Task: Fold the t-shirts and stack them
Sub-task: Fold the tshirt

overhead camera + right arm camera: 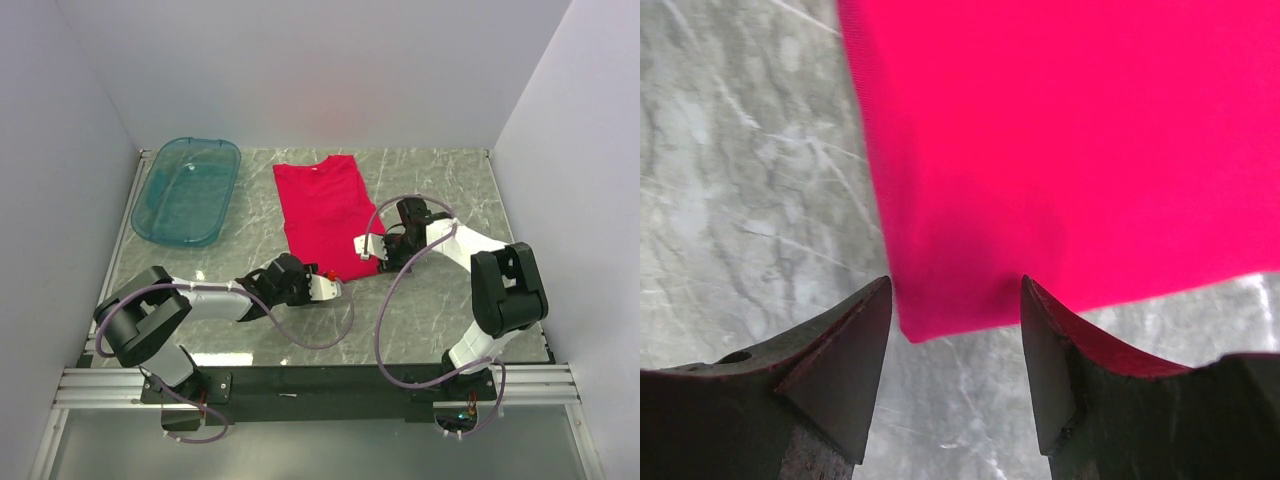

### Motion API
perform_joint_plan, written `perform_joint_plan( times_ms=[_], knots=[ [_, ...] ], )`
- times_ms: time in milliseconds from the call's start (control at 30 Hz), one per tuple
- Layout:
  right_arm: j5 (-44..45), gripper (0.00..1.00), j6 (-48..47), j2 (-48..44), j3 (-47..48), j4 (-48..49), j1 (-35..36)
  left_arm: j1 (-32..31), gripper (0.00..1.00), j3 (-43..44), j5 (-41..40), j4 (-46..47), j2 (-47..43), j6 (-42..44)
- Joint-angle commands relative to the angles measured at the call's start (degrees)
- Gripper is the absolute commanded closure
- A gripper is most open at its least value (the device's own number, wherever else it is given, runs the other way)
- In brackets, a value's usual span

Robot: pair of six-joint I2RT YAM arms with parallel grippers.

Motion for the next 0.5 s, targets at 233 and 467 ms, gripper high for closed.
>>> perform_joint_plan(
  times_ms=[233,467],
  knots=[
    [4.42,0.4,1.18,1.54,-1.71,1.57,2.2,-0.3,0.55,1.95,-0.58,1.55,1.23,0.17],
    [9.34,0.56,5.05,3.03,-0.05,3.24,4.3,-1.18,0.69,2.3,-2.69,1.29,2.02,0.43]
  ],
)
